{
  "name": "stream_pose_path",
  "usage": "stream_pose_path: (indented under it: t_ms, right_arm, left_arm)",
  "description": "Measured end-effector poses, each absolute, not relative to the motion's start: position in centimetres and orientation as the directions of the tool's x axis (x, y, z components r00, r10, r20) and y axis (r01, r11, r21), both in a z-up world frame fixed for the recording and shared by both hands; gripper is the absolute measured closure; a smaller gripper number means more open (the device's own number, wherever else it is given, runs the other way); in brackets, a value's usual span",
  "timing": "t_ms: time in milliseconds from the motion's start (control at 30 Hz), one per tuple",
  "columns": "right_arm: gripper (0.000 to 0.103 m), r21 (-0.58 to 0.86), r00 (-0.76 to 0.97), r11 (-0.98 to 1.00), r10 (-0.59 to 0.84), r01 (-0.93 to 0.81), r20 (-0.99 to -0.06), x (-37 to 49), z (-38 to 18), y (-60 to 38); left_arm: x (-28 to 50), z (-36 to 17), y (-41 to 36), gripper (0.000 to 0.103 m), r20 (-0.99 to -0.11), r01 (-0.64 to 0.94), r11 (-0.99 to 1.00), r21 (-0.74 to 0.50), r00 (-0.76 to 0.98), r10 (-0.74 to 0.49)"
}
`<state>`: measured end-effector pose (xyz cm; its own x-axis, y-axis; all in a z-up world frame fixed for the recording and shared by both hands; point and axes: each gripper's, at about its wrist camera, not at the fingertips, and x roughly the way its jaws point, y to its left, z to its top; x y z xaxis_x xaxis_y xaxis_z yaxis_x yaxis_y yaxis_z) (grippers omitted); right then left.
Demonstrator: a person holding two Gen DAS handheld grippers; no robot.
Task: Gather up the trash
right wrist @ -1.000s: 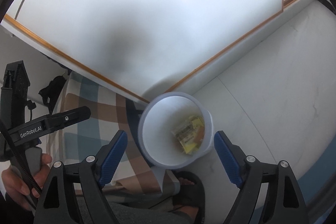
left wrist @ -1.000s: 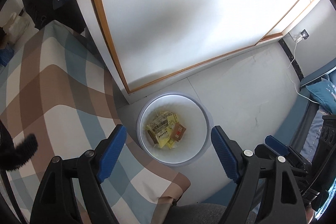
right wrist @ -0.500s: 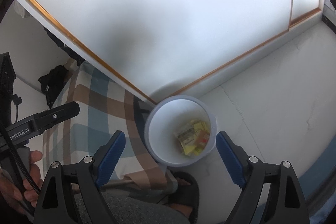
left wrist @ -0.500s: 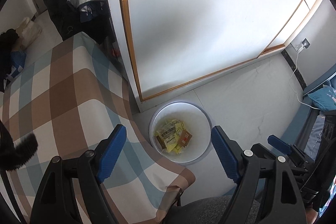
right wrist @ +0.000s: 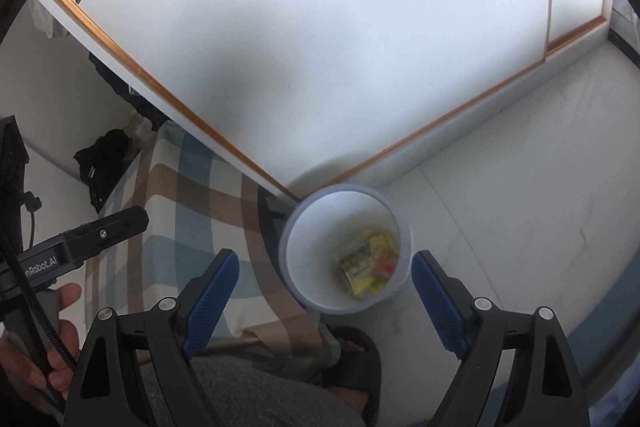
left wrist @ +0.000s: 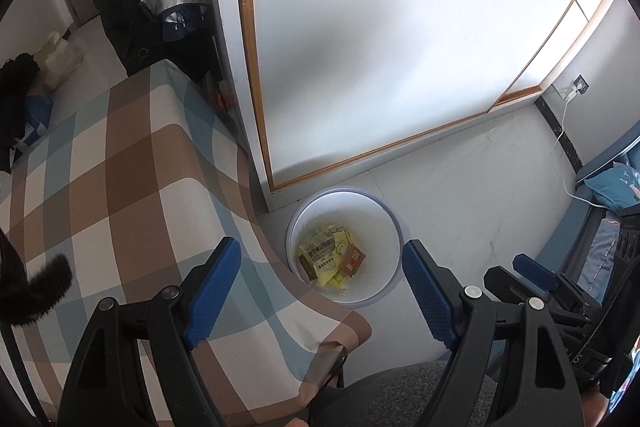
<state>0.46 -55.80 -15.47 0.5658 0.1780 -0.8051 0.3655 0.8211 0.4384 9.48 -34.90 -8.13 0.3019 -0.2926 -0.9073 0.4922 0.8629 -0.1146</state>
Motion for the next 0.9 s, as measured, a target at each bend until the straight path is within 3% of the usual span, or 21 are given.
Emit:
stream_pose_path:
  t_ms: [900]
  right_arm:
    - [0.015,0.431,0.562,0.821,0.169,0.374,-0.81,-0.15,-15.37,-55.69]
  left_arm:
    - [8.94,-7.48,-35.22,0.023,-0.902,0.507,0.856,-0.099,0.317,-0.292]
